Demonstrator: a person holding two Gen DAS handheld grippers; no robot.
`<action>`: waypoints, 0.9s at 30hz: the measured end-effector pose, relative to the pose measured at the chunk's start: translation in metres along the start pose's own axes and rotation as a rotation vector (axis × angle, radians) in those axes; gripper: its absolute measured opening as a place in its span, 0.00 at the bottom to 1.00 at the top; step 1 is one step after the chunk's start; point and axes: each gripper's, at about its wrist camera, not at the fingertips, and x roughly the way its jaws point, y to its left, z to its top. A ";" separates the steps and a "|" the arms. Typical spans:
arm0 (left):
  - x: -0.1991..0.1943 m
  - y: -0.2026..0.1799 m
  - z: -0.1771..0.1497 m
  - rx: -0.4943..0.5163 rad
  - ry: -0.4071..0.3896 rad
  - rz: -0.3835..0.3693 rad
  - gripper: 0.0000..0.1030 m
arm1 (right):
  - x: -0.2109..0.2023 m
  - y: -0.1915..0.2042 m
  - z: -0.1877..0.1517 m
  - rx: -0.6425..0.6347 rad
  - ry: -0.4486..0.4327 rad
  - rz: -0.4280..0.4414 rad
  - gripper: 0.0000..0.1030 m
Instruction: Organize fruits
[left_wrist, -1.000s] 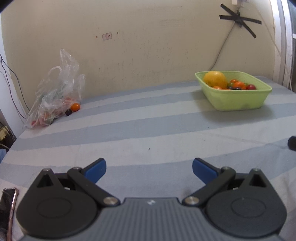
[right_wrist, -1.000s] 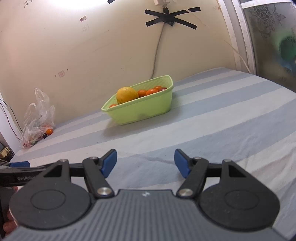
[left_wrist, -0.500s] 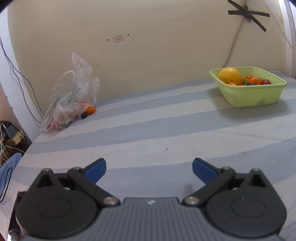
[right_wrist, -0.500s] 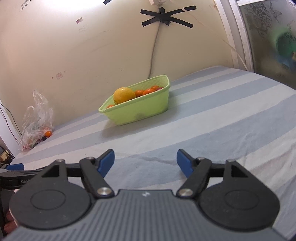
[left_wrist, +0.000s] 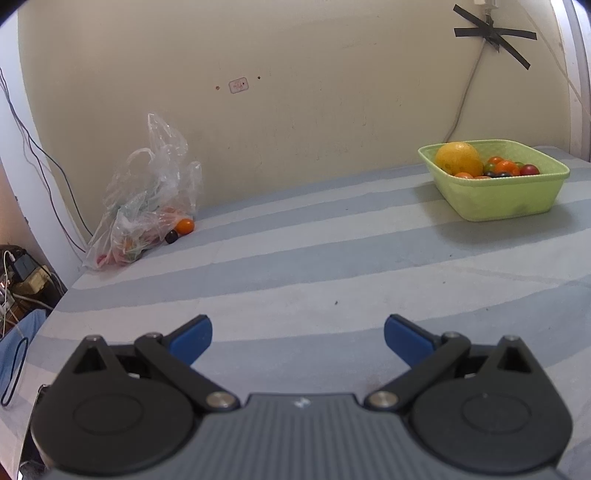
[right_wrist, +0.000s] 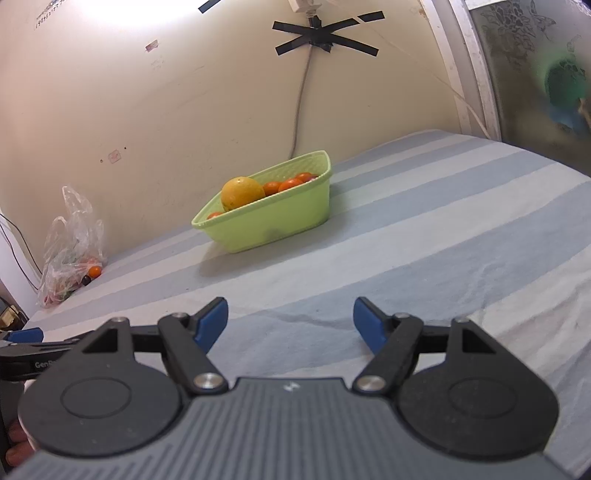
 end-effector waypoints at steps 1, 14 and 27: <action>-0.001 0.000 0.000 0.001 -0.003 0.001 1.00 | 0.000 0.000 0.000 0.000 0.000 0.000 0.75; -0.007 0.002 0.002 0.000 -0.028 0.007 1.00 | -0.001 0.001 0.000 0.005 -0.002 -0.007 0.75; -0.004 -0.002 0.002 0.010 -0.002 -0.040 1.00 | 0.000 0.000 0.000 0.011 -0.003 -0.012 0.76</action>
